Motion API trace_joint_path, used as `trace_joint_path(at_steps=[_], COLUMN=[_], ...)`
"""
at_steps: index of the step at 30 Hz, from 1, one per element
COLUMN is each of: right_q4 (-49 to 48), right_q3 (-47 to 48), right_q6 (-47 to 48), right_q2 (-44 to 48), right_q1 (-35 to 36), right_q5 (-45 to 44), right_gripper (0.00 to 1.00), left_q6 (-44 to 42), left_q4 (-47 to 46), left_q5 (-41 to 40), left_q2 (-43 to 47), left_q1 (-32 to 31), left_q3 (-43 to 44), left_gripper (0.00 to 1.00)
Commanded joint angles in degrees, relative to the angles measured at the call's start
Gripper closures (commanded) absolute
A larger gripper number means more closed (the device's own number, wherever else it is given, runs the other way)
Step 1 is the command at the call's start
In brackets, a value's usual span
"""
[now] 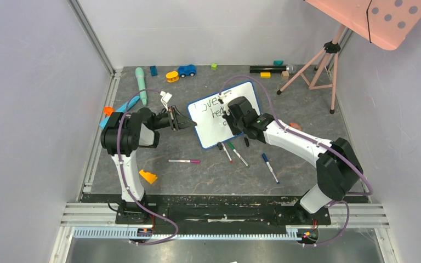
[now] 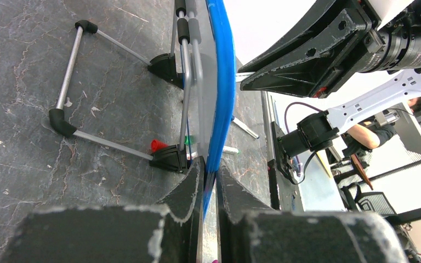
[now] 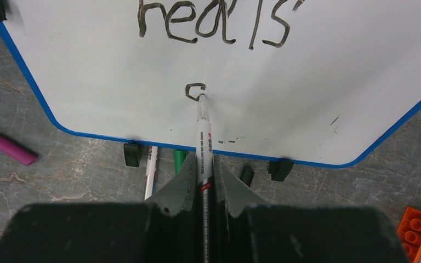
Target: Write a sentence on the whiteboard
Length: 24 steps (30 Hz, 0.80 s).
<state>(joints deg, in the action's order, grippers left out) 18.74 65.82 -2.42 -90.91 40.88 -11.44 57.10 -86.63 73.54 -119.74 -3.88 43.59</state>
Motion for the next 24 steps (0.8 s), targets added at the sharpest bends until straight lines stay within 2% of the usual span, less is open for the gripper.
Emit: trace_joint_path(at_steps=[1,24], right_q4=[-3.13,-2.08], right_q3=[3.3,-2.8], right_q6=[0.37,0.03], right_q2=[-0.81,1.13], right_q1=[-0.89,-1.11], right_q5=[-1.73,-2.14], right_gripper=[1.0,1.0], left_q6=[-0.24,-0.15], left_q4=[-2.58,-2.58], left_q5=[4.38,4.38], left_q2=[0.25,0.17], left_q1=[-0.34,-0.35], left_q3=[-0.35,-0.18], left_gripper=[0.98,0.98])
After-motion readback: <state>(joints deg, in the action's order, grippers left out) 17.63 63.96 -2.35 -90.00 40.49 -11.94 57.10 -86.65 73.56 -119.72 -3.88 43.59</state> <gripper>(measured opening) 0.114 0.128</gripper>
